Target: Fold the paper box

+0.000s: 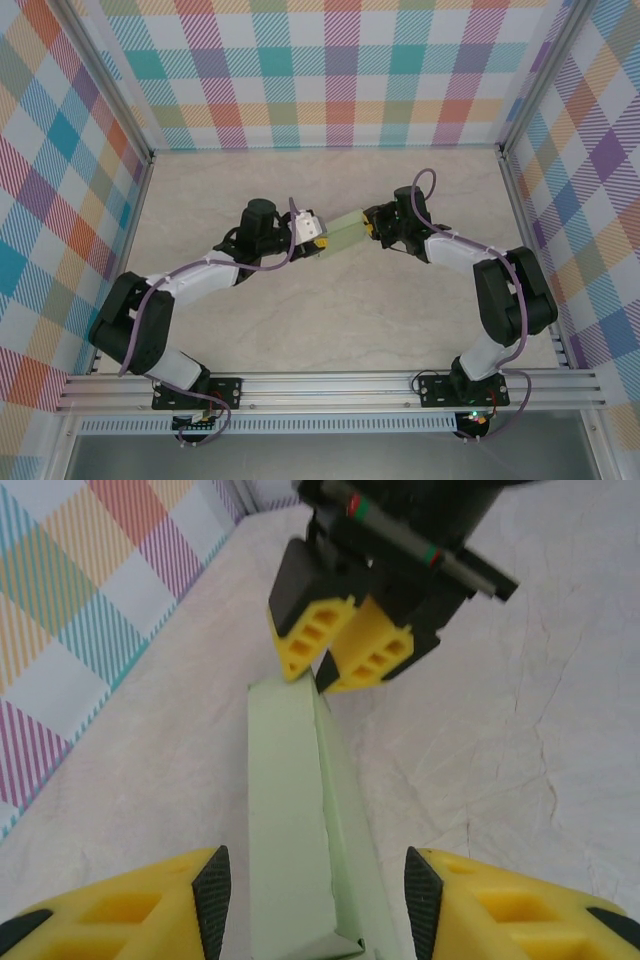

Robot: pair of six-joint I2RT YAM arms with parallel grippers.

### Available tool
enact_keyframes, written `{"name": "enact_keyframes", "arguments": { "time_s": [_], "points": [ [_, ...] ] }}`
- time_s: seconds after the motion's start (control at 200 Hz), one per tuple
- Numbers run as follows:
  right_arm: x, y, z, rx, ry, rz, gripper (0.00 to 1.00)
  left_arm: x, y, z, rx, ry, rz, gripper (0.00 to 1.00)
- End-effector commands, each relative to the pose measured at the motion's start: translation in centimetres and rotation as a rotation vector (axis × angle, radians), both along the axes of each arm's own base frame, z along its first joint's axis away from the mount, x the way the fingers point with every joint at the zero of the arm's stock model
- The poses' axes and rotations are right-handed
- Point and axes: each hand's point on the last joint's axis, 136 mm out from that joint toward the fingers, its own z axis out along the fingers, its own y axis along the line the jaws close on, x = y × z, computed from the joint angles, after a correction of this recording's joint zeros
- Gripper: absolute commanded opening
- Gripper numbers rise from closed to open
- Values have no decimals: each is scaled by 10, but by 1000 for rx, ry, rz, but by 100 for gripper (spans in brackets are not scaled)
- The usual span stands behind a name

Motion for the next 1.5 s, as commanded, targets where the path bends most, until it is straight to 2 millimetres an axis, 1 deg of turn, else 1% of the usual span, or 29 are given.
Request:
{"name": "enact_keyframes", "arguments": {
  "time_s": [0.0,0.055,0.125,0.16,0.2,0.285,0.43,0.565,0.65,0.81,0.87,0.945,1.105,1.2,1.285,1.39,1.495],
  "points": [
    [-18,-13,-46,-113,137,-9,24,-7,3,21,-78,40,-2,51],
    [-17,-13,-46,-118,137,-5,24,-1,8,31,-128,72,41,51],
    [-18,-12,-49,-124,144,0,24,12,17,43,-200,137,127,51],
    [-19,-12,-50,-124,147,1,24,20,21,44,-226,192,186,51],
    [-19,-12,-50,-124,147,3,24,29,26,40,-228,249,250,51],
    [-20,-10,-52,-126,153,9,24,34,27,25,-188,314,283,51],
    [-20,-8,-51,-125,154,20,24,39,31,-5,-135,340,316,51],
    [-19,-7,-51,-127,154,24,24,40,30,-24,-90,364,312,51],
    [-19,-7,-51,-127,155,28,24,42,31,-41,-47,376,317,51],
    [-19,-6,-54,-123,165,30,24,33,31,-76,116,353,283,50],
    [-18,-5,-55,-123,166,33,24,32,33,-87,174,336,298,50],
    [-18,-5,-55,-124,165,37,24,34,37,-96,203,332,316,50],
    [-18,-3,-54,-123,170,43,25,35,37,-102,252,310,310,49],
    [-16,-5,-49,-128,163,46,28,34,39,-105,271,310,308,49],
    [-11,-5,-40,-105,142,55,29,33,39,-106,283,313,304,49],
    [-4,-4,-24,-66,123,63,33,33,40,-107,286,313,307,49],
    [3,-3,-4,-48,94,83,37,34,40,-108,294,314,312,49]
  ]
}}
